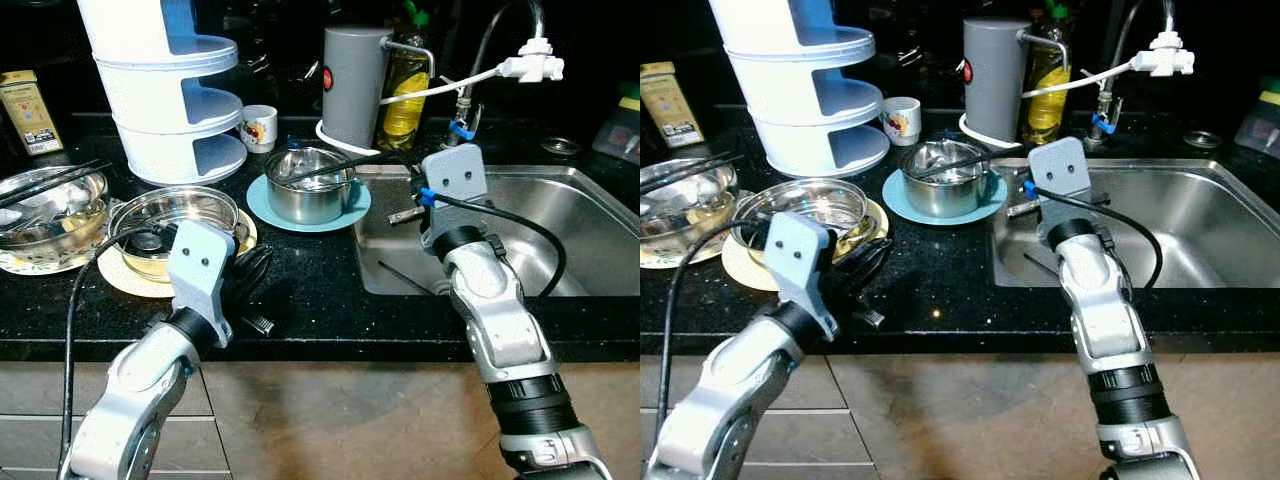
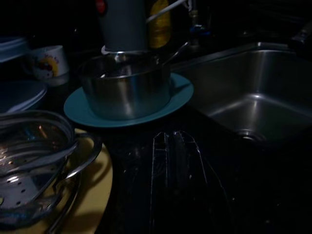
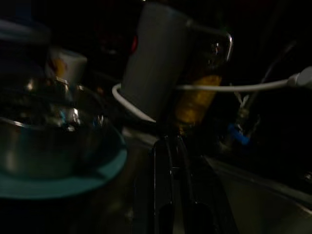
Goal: Kitchen organization
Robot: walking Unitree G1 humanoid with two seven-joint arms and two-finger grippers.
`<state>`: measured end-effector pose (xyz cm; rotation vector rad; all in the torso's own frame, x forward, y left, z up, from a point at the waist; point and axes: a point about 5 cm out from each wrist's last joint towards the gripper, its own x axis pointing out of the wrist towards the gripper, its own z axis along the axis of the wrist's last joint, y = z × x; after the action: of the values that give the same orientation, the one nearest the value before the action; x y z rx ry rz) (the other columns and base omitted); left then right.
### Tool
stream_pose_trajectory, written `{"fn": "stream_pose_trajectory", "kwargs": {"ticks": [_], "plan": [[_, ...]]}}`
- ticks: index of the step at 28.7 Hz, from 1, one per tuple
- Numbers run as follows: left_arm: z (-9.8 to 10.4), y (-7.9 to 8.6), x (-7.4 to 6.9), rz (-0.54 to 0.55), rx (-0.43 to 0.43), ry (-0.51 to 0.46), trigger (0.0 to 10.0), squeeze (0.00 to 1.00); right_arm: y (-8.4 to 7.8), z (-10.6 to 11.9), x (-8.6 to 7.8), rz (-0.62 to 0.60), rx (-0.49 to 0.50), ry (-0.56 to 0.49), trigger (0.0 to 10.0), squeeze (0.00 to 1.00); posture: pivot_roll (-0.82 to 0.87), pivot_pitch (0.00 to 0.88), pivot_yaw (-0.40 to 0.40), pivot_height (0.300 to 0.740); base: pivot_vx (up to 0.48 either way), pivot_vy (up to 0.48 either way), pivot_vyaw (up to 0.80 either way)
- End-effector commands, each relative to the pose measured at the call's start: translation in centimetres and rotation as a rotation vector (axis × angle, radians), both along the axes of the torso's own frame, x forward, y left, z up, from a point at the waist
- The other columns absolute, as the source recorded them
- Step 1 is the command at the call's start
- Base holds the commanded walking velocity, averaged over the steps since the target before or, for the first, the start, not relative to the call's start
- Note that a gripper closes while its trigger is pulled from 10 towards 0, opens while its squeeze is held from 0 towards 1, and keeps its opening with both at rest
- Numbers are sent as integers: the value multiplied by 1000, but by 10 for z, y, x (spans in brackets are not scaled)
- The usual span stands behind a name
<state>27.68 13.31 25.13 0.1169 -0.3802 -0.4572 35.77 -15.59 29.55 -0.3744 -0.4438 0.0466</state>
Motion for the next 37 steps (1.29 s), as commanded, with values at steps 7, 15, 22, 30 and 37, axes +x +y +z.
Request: {"fn": "stream_pose_trajectory", "kwargs": {"ticks": [7, 15, 22, 30, 37], "plan": [[-1, 4, 1, 29, -6, 19, 10000, 0, -12, 13, -4, -25, 182, -88, 0, 0, 50, 145, -8, 740, 0, 0, 0], [1, 5, 1, 41, -20, 16, 10000, 0, -25, 46, -16, -20, 336, -287, 0, 0, 51, 146, -8, 740, 0, 0, 0], [1, 5, 1, 38, -17, 23, 10000, 0, -40, 23, -1, -144, 204, -128, 0, 0, 51, 146, -8, 740, 0, 0, 0], [1, -3, 3, -11, 5, 31, 10000, 0, -51, -22, 11, -250, 8, 72, 0, 0, 58, 152, -8, 740, 0, 0, 0], [5, -25, 8, -121, 0, 44, 10000, 0, -52, -47, 19, -261, 21, 224, 0, 0, 57, 154, -3, 740, 0, 0, 0]]}}
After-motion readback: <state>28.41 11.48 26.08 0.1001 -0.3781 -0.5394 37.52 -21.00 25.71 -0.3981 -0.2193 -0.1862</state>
